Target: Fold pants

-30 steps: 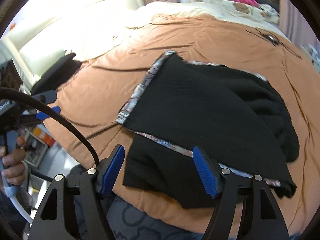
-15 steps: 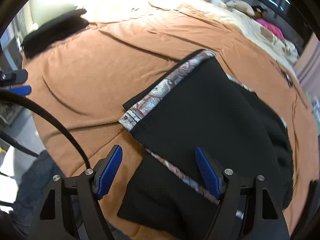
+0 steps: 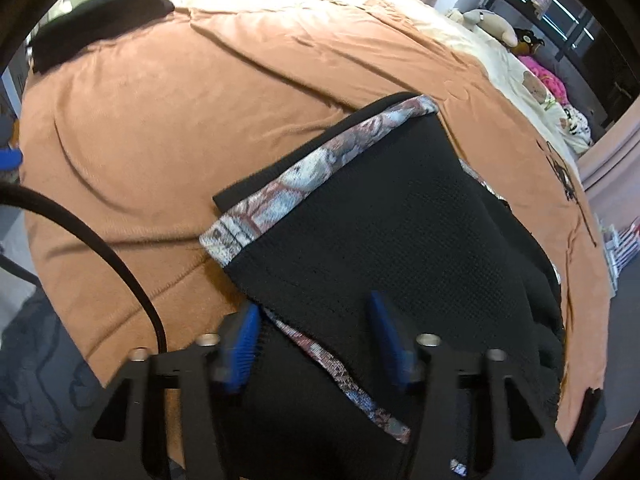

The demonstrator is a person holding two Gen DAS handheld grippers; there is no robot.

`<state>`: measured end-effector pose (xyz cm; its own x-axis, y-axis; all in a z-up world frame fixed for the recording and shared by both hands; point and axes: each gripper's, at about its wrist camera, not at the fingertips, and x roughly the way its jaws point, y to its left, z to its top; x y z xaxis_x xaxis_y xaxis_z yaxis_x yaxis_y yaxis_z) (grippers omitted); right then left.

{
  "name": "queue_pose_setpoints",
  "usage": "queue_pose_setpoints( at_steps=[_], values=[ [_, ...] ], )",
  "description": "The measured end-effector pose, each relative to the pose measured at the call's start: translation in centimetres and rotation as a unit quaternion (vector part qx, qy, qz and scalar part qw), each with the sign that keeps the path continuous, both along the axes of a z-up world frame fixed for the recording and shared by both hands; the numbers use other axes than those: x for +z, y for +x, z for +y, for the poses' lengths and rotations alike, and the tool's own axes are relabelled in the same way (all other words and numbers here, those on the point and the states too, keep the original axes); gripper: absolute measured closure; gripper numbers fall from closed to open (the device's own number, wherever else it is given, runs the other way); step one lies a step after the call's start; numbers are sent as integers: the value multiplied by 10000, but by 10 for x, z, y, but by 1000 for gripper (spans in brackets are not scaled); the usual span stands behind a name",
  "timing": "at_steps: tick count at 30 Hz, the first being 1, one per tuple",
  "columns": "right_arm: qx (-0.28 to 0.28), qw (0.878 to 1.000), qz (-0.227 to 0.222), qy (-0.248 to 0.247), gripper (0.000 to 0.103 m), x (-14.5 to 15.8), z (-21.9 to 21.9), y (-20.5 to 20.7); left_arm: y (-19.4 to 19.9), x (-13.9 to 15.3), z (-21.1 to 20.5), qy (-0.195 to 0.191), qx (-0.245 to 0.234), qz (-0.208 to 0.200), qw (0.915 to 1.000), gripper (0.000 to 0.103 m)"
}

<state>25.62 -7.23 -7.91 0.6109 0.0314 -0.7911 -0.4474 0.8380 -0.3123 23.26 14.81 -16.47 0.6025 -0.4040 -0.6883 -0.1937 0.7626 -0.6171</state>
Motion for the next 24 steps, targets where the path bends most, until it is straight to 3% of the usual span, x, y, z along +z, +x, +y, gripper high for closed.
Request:
queue_pose_setpoints(
  at_steps=[3,6,10,14,16,20,24],
  values=[
    [72,9996,5,267,79,10,-5,-3,-1,-1,1,8,20,16,10000,21],
    [137,9988,32,461,88,17,-9,-3,-1,-2,2,-6,39,39,10000,21],
    [97,9930,287,1138,88,28,-27,6,-1,-2,0,16,32,50,10000,21],
    [104,9782,536,2003,88,42,-49,11,0,-4,-1,7,29,94,10000,21],
    [59,9709,582,2322,93,48,-61,17,0,-3,-1,3,36,92,10000,21],
    [-93,9684,485,2446,102,55,-80,20,1,-3,-1,-2,51,75,10000,21],
    [-227,9650,461,2572,102,62,-99,24,1,-3,-2,-10,73,82,9999,21]
  ],
)
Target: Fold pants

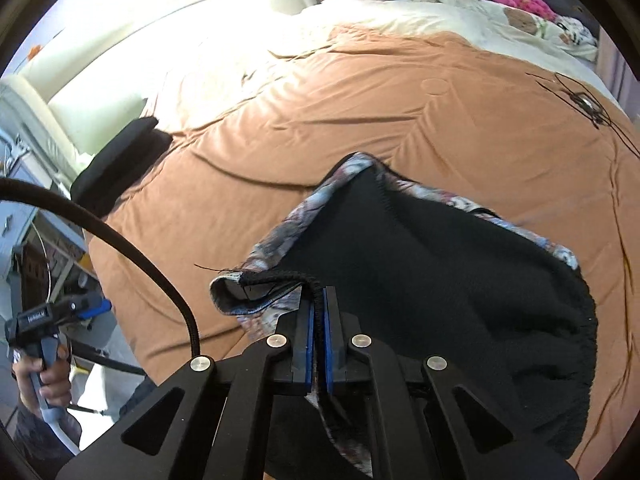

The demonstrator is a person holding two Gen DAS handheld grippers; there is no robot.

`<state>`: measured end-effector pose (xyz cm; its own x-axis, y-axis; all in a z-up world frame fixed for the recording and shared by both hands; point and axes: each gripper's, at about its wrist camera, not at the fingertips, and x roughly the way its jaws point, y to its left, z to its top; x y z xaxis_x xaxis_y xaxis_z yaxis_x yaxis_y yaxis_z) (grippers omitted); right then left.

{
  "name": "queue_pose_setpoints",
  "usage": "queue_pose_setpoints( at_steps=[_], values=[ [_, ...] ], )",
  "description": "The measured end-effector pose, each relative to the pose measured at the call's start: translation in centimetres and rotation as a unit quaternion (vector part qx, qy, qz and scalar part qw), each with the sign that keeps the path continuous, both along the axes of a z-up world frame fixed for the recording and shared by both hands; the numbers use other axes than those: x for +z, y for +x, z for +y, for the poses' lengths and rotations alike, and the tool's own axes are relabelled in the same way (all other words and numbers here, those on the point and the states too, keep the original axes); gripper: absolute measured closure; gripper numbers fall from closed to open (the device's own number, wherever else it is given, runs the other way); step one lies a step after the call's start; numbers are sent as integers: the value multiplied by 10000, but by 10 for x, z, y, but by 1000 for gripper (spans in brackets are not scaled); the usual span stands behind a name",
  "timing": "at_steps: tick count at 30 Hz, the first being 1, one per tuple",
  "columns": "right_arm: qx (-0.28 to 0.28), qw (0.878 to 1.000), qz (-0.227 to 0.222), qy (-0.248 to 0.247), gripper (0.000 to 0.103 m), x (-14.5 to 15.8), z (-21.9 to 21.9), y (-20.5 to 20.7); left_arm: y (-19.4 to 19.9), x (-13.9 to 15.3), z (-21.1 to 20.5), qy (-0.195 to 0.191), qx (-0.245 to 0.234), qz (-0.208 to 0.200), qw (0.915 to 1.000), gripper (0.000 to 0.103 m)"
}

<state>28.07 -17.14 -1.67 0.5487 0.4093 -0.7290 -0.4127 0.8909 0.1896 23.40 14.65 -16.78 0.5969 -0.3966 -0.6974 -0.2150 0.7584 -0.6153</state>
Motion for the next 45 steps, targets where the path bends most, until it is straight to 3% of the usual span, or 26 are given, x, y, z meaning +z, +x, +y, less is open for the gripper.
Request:
queue_pose_setpoints(
  at_steps=[8,18,27,35,38,40,43,45],
  values=[
    [-83,9997,-224,-42,102,19,-20,-4,2,-3,-2,-16,1,54,10000,21],
    [-811,9957,-450,-35,102,48,-87,23,9,-1,-11,50,-21,60,10000,21],
    [-1297,9911,-264,-151,102,35,-127,54,14,-5,-26,164,-90,194,9996,21],
    [-1525,9879,-39,-265,102,17,-133,87,21,-2,-34,250,-151,228,9993,21],
    [-1893,9797,35,-657,98,10,-135,92,20,-1,-37,265,-185,224,9992,21],
    [-1938,9796,109,-526,96,12,-137,86,19,0,-38,267,-188,204,9993,21],
    [-1674,9854,219,-200,73,14,-135,73,18,-1,-40,239,-198,200,9993,21],
    [-1549,9875,191,-215,70,16,-132,62,17,-1,-40,223,-212,200,9993,21]
  ],
)
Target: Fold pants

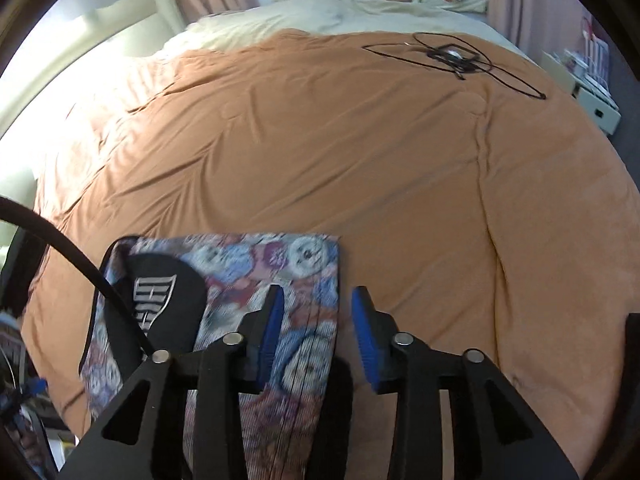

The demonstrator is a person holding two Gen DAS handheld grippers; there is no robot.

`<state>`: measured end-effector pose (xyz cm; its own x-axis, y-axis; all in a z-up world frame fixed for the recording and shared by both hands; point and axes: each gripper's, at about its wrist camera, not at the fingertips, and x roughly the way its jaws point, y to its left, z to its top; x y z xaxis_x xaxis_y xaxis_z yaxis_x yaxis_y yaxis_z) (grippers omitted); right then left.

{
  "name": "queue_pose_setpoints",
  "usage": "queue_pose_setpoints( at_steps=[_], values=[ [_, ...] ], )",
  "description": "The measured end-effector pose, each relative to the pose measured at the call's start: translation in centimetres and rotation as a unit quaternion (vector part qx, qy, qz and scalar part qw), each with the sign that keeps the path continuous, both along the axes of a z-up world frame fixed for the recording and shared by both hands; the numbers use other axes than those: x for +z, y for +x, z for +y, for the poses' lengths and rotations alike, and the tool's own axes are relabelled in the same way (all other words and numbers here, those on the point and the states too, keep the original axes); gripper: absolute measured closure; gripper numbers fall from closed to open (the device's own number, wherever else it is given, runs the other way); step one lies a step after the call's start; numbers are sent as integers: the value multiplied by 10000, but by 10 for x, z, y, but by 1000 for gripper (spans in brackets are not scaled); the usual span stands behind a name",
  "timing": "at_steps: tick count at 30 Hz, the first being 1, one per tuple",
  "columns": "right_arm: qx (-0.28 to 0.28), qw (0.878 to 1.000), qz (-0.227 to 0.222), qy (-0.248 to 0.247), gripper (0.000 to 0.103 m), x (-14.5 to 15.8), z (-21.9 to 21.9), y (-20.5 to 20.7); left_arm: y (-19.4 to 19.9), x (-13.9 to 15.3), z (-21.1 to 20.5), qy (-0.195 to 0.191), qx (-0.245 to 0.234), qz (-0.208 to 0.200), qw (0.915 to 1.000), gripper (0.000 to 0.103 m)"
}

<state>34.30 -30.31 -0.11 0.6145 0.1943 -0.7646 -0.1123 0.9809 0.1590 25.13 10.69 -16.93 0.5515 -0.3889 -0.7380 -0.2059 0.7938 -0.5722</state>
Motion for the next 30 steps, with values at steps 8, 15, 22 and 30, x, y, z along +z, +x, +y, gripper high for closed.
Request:
queue_pose_setpoints(
  at_steps=[8,15,22,30],
  values=[
    [99,9971,598,471,70,-16,-5,-10,-4,0,0,-48,-31,-18,10000,21],
    [60,9979,616,189,102,-19,-7,-7,-9,1,2,-42,-27,-20,10000,21],
    [-377,9977,443,-340,103,-14,-11,-7,-13,3,3,-56,-14,-68,10000,21],
    [29,9996,204,-205,97,7,19,-36,-11,-1,1,-98,-36,-53,9999,21]
  ],
)
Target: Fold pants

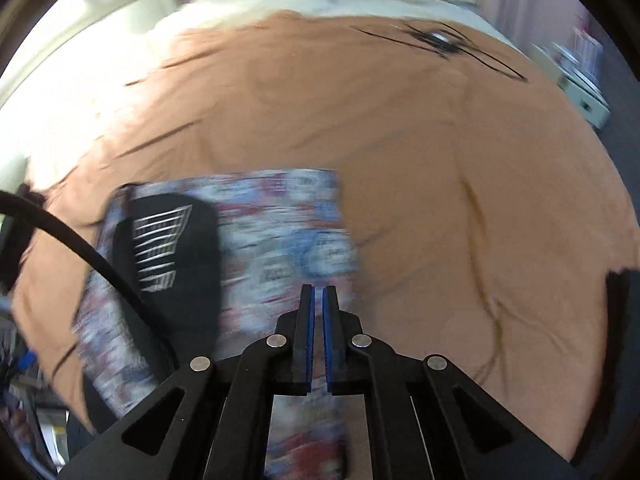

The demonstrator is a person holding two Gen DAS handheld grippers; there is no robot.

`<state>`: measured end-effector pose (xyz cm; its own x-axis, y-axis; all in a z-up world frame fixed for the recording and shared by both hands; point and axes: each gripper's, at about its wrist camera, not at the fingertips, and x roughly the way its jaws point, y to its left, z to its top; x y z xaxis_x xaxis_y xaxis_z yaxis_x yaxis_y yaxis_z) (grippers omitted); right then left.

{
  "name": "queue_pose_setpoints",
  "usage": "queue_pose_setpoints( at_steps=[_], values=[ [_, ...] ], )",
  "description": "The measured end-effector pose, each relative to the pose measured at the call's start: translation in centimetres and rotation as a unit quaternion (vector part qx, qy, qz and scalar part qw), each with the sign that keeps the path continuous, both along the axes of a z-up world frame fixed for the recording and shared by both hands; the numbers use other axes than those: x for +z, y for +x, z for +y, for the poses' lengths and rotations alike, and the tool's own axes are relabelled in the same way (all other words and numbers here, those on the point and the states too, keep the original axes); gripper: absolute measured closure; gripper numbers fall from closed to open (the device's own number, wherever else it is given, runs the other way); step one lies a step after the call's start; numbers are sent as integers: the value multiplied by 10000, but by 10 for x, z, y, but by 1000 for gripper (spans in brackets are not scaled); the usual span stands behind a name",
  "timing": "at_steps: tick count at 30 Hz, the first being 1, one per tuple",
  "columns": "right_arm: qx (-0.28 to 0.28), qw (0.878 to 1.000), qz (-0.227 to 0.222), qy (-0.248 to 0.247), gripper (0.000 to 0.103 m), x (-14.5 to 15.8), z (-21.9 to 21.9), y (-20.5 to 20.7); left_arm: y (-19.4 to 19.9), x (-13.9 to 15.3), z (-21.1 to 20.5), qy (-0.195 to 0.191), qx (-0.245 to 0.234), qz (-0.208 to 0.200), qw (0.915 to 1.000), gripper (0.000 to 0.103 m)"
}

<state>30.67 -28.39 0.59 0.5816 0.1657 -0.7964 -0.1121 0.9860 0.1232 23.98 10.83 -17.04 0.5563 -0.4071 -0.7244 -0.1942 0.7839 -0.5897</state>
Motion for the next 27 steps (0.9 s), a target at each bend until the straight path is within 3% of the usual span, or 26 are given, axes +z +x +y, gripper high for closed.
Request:
queue_pose_setpoints(
  at_steps=[1,5,6,18,27],
  values=[
    [119,9999,-64,-11,94,2,7,-11,0,-1,-1,-19,-6,12,10000,21],
    [714,9971,-258,16,53,9,46,-33,0,-2,-4,-51,-41,-6,10000,21],
    [869,9958,-300,-37,50,9,58,-37,-1,-3,-5,-70,-59,-16,10000,21],
    [2257,9719,-256,-623,51,-18,148,-57,-5,-5,2,-276,-3,-71,9996,21],
    [2807,9537,-24,-1077,51,-42,197,-53,-9,-6,7,-406,10,-87,9991,21]
  ],
)
